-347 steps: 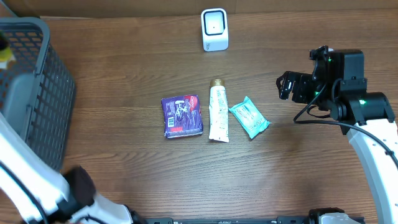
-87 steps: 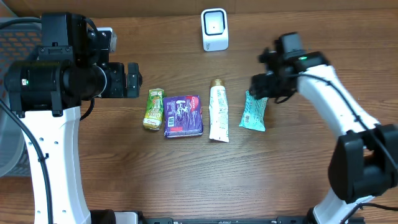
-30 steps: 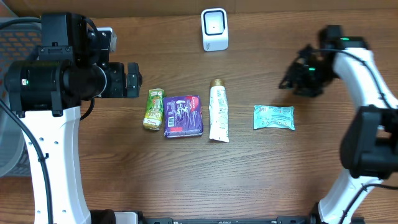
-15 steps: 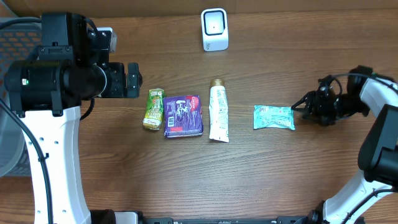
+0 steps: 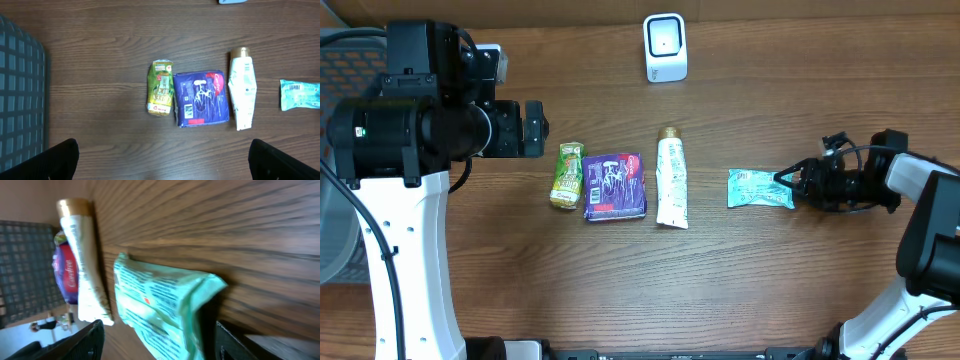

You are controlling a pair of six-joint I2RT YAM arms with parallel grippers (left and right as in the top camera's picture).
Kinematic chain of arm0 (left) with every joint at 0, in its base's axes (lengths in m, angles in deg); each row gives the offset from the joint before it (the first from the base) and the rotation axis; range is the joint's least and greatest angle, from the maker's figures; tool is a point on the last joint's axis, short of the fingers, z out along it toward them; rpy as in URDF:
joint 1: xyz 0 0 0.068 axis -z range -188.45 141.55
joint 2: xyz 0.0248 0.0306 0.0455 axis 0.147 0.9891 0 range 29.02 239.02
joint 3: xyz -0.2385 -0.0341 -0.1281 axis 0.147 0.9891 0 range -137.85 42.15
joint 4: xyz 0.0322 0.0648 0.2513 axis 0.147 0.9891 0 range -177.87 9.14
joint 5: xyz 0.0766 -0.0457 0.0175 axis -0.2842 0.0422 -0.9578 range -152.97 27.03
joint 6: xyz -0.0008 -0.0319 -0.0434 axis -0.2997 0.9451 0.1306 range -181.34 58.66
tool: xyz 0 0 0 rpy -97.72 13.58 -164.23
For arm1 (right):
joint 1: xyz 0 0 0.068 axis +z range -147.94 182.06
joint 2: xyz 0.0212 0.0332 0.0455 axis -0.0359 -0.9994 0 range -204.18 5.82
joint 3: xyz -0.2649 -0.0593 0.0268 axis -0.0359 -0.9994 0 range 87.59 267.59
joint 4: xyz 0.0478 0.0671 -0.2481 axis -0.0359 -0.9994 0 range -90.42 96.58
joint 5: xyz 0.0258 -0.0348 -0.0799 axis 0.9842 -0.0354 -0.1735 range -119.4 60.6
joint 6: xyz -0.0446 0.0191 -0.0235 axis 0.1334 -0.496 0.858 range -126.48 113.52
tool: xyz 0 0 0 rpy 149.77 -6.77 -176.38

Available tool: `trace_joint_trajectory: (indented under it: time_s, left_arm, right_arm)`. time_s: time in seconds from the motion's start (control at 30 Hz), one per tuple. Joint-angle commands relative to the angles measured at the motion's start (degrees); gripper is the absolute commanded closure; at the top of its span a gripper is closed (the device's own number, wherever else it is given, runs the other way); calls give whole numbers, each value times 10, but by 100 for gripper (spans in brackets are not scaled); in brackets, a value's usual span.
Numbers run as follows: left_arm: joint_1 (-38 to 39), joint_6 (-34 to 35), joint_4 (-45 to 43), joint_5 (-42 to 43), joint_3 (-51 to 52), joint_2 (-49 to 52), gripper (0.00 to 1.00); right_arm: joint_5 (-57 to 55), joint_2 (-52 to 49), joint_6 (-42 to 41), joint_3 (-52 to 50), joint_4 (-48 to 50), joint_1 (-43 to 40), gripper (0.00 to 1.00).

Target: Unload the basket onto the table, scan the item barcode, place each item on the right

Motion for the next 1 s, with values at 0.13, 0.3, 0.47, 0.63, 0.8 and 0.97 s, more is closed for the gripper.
trace_joint_trajectory:
  time_s: [0.13, 0.3, 0.47, 0.63, 0.8, 0.97]
  left_arm:
    - [-3, -13, -3, -2, -4, 2, 0]
    - [-3, -13, -3, -2, -4, 2, 0]
    - [-3, -13, -3, -2, -4, 2, 0]
    - [-3, -13, -3, -2, -4, 2, 0]
    - [-3, -13, -3, -2, -4, 2, 0]
    - [-3, -13, -3, -2, -4, 2, 0]
  right_arm:
    - [-8, -19, 2, -40, 38, 60, 36]
    - [-56, -19, -71, -40, 79, 103, 72]
    - [-61, -19, -131, -40, 124, 124, 96]
    - [-49, -18, -179, -40, 160, 127, 96]
    - [30, -6, -181, -7, 138, 127, 96]
    - [32, 66, -171, 74, 29, 127, 96]
